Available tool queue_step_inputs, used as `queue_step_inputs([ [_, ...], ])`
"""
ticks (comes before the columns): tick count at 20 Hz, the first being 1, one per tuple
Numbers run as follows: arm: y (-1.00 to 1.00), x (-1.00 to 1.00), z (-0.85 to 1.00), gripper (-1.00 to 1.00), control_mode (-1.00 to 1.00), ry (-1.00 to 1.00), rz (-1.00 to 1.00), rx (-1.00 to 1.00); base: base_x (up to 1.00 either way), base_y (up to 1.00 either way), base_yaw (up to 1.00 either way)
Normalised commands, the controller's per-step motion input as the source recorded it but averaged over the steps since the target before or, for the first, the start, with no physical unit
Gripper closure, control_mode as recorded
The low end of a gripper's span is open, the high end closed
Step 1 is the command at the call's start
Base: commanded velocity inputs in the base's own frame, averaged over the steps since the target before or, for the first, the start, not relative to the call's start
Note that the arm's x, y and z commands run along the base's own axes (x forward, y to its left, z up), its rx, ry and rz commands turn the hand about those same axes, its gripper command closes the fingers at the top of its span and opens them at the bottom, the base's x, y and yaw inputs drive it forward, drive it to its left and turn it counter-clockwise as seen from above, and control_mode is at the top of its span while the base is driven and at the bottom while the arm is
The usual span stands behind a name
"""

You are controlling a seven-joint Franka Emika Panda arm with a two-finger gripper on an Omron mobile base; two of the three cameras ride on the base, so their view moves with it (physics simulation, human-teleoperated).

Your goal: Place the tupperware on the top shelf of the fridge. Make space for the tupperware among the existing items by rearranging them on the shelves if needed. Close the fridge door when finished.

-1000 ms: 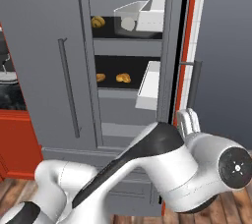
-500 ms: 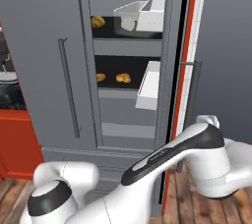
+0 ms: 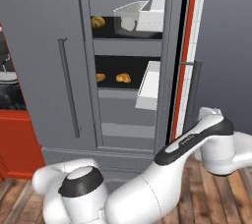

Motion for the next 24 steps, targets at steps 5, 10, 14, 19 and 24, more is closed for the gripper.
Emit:
queue_step_inputs([
  [5,-0.47,0.84,-0.09,-1.0,-1.0,0.0,0.07,0.25,0.0,0.0,0.0],
  [10,0.37,0.16,-0.29,-1.0,-1.0,0.01,0.28,0.08,0.0,0.0,0.0],
  [14,1.0,-0.15,-0.54,-1.0,-1.0,0.0,0.36,-0.01,0.0,0.0,0.0],
  [19,1.0,-0.01,-0.23,-1.0,-1.0,-0.06,0.28,-0.1,0.0,0.0,0.0],
  [24,1.0,0.0,0.0,-1.0,-1.0,-0.18,0.22,-0.2,0.0,0.0,0.0],
])
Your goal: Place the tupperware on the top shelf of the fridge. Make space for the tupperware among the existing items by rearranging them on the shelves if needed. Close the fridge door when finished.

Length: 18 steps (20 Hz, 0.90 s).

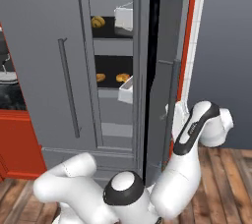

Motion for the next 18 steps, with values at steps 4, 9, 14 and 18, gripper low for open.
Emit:
queue_step_inputs([
  [4,1.0,0.0,0.0,-1.0,-1.0,-0.34,0.07,-0.22,0.0,0.0,0.0],
  [9,0.96,0.08,0.0,-1.0,-1.0,-0.26,-0.05,-0.18,0.0,0.0,0.0],
  [14,0.77,0.48,0.09,-1.0,-1.0,-0.16,-0.33,-0.13,0.0,0.0,0.0],
  [18,0.47,0.68,0.68,-1.0,-1.0,-0.1,-0.29,-0.06,0.0,0.0,0.0],
])
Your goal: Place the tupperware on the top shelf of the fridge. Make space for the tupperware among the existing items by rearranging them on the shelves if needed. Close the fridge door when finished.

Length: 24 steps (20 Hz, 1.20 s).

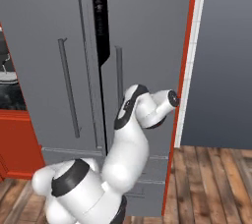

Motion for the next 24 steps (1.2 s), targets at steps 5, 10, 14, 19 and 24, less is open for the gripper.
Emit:
queue_step_inputs([
  [5,0.2,0.72,0.56,-1.0,-1.0,-0.01,-0.22,0.0,0.0,0.0,0.0],
  [10,0.08,0.73,0.04,-1.0,-1.0,0.0,-0.18,0.0,0.0,0.0,0.0],
  [14,0.09,0.76,-0.06,-1.0,-1.0,0.0,-0.17,0.0,0.0,0.0,0.0],
  [19,0.38,0.29,-0.67,-1.0,-1.0,-0.31,-0.32,-0.08,0.0,0.0,0.0],
  [24,0.94,-0.48,-1.0,-1.0,-1.0,-0.64,-0.56,-0.12,0.0,0.0,0.0],
])
